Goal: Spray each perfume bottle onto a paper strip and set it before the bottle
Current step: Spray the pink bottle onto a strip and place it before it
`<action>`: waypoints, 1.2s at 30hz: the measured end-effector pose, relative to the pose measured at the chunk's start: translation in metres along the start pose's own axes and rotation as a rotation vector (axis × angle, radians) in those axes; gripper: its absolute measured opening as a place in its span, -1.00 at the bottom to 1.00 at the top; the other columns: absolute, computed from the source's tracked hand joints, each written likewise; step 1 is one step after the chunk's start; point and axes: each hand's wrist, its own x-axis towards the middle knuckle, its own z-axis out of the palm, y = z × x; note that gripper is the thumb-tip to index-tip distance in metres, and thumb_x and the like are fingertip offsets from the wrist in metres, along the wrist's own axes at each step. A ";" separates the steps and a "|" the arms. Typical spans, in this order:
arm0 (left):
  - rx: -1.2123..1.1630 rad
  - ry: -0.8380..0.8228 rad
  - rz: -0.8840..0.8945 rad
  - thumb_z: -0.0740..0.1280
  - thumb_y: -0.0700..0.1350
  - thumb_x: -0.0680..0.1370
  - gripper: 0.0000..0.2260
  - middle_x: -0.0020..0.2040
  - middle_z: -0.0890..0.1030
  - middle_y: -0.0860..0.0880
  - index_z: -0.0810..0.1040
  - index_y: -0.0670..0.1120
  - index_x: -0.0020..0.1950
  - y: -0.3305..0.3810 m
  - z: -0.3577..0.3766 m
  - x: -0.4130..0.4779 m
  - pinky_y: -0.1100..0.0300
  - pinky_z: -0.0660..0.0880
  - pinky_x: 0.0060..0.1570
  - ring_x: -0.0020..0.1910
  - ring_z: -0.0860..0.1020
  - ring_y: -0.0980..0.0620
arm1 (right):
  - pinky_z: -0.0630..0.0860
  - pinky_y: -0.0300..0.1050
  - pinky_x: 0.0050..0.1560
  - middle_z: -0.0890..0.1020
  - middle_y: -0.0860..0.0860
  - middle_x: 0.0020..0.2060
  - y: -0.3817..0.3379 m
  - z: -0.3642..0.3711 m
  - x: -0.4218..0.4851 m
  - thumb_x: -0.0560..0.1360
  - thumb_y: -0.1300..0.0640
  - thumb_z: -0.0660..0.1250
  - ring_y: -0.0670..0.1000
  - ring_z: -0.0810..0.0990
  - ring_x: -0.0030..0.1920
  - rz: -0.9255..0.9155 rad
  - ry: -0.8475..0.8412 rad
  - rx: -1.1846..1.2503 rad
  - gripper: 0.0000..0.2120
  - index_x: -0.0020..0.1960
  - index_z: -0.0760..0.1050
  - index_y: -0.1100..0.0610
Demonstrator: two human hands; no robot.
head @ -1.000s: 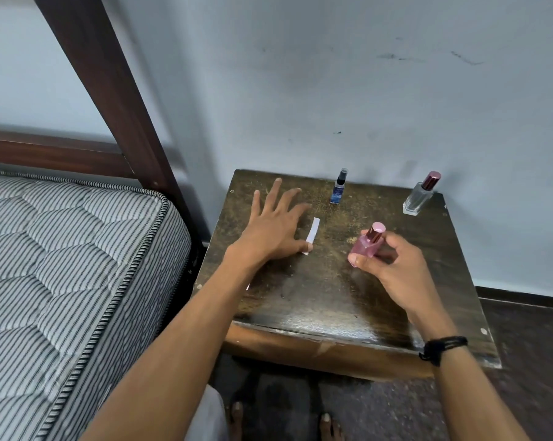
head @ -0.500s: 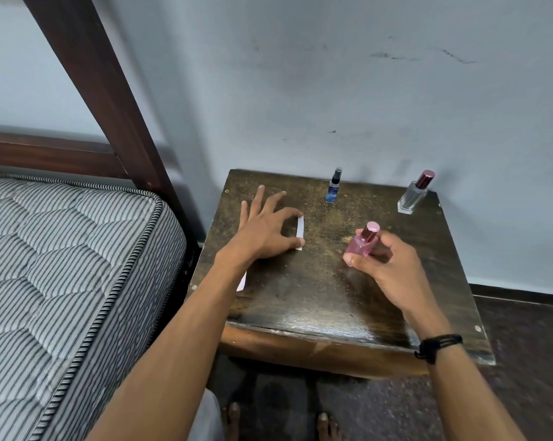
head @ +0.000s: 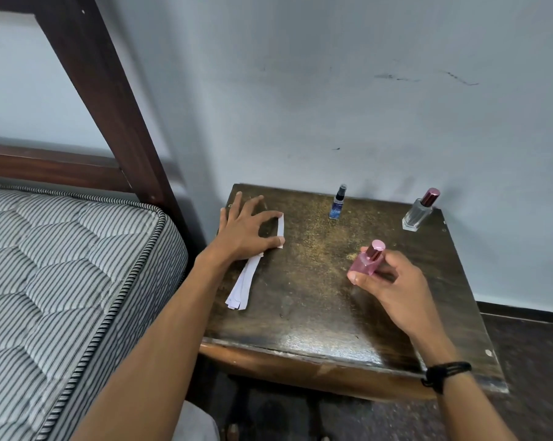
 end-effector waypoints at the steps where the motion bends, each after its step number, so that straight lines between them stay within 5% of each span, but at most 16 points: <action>1: -0.016 0.002 0.002 0.37 0.27 0.50 -0.47 0.65 0.02 0.09 0.36 0.34 0.46 -0.001 -0.001 0.001 -0.21 -0.30 0.51 0.61 -0.29 -0.04 | 0.52 -0.28 0.17 0.68 -0.11 0.13 0.001 0.000 0.001 0.40 0.08 0.62 -0.17 0.67 0.12 -0.006 0.002 -0.006 -0.69 0.09 0.65 -0.04; 8: -0.027 0.067 0.051 0.33 0.29 0.52 -0.50 0.62 0.13 0.14 0.36 0.35 0.45 -0.012 0.004 0.002 -0.08 -0.27 0.54 0.62 -0.19 0.04 | 0.55 -0.14 0.23 0.68 -0.11 0.11 0.005 0.003 0.001 0.41 0.10 0.62 -0.11 0.68 0.13 -0.040 0.025 -0.016 -0.74 0.05 0.67 -0.05; 21: -0.008 0.106 0.054 0.33 0.31 0.49 -0.46 0.60 0.16 0.18 0.35 0.33 0.46 -0.012 0.008 0.002 -0.08 -0.26 0.56 0.62 -0.16 0.08 | 0.56 -0.28 0.12 0.72 -0.09 0.04 -0.006 0.021 -0.007 0.40 0.13 0.63 -0.18 0.70 0.04 -0.045 0.150 -0.025 -0.71 0.07 0.67 -0.02; 28: -0.014 0.116 0.035 0.34 0.30 0.46 -0.45 0.59 0.17 0.17 0.36 0.34 0.45 -0.012 0.008 0.003 -0.08 -0.24 0.56 0.62 -0.14 0.06 | 0.54 -0.23 -0.06 0.70 -0.07 0.04 -0.039 0.072 0.030 0.41 -0.05 0.60 -0.11 0.66 -0.02 -0.056 0.215 -0.115 -0.61 0.18 0.64 0.02; 36: -0.070 0.163 0.012 0.41 0.26 0.39 -0.39 0.58 0.23 0.15 0.39 0.28 0.44 -0.011 0.009 0.006 -0.05 -0.15 0.56 0.62 -0.07 0.06 | 0.55 -0.14 -0.07 0.66 -0.12 -0.04 -0.073 0.123 0.091 0.42 -0.18 0.57 -0.09 0.64 -0.05 -0.090 0.260 -0.144 -0.67 0.06 0.54 -0.10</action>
